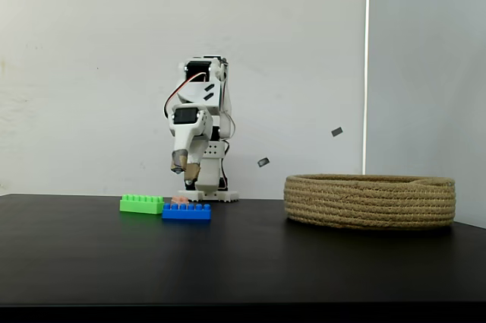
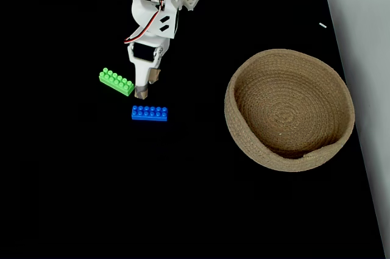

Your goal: Place the lego blocks in the tray

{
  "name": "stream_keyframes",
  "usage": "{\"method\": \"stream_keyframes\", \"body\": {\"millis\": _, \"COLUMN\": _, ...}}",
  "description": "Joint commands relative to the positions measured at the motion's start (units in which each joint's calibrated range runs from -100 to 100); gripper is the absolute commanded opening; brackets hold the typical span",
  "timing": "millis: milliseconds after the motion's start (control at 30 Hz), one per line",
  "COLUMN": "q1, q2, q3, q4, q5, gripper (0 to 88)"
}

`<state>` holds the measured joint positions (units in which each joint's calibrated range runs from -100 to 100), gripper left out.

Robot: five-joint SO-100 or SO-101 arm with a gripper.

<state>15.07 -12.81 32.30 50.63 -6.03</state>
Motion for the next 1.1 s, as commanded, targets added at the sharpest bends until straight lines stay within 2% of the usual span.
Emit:
{"method": "stream_keyframes", "body": {"millis": 0, "q1": 1.1, "q2": 7.3, "q3": -12.2, "q4": -0.3, "q5": 0.2, "gripper": 23.0}}
{"method": "stream_keyframes", "body": {"millis": 200, "q1": 1.9, "q2": 15.5, "q3": -20.0, "q4": 2.6, "q5": 1.7, "gripper": 24.5}}
{"method": "stream_keyframes", "body": {"millis": 467, "q1": 2.0, "q2": 19.0, "q3": -20.5, "q4": 4.3, "q5": 3.8, "gripper": 27.9}}
{"method": "stream_keyframes", "body": {"millis": 700, "q1": 1.2, "q2": 21.2, "q3": -20.9, "q4": 4.8, "q5": 5.7, "gripper": 27.5}}
{"method": "stream_keyframes", "body": {"millis": 1067, "q1": -1.6, "q2": 22.7, "q3": -21.1, "q4": 6.1, "q5": 7.3, "gripper": 9.6}}
